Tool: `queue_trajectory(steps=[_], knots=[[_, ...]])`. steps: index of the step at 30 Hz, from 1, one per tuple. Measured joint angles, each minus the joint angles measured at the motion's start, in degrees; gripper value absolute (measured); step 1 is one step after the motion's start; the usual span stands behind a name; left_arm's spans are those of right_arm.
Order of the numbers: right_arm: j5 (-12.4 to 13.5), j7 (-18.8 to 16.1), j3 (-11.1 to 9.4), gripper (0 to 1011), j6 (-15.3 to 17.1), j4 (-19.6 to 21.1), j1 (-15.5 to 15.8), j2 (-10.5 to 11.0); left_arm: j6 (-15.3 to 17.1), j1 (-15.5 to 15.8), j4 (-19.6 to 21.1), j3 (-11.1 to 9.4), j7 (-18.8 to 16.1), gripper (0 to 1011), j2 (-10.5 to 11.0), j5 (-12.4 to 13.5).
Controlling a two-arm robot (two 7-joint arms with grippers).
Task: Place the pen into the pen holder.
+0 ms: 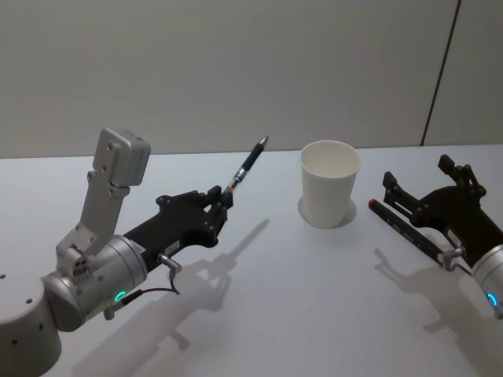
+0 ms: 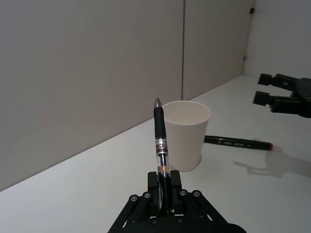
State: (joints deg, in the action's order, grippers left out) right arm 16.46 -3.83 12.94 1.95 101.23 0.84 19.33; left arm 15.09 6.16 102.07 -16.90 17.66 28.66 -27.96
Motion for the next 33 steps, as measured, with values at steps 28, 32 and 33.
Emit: queue_trajectory(steps=[28, 32, 33], knots=[[0.0, 0.0, 0.0, 1002, 0.0, 0.0, 0.0, 0.0, -7.6, 4.44, -4.47, -3.32, 17.88, 150, -4.05, 1.41], [0.0, 0.0, 0.0, 1002, -0.01, 0.0, 0.0, 0.0, -8.02, 4.94, -4.91, -3.68, 18.82, 150, -4.58, 1.66], [0.0, 0.0, 0.0, 1002, -0.01, 0.0, 0.0, 0.0, -8.07, 5.0, -4.98, -3.71, 18.93, 150, -4.64, 1.7]])
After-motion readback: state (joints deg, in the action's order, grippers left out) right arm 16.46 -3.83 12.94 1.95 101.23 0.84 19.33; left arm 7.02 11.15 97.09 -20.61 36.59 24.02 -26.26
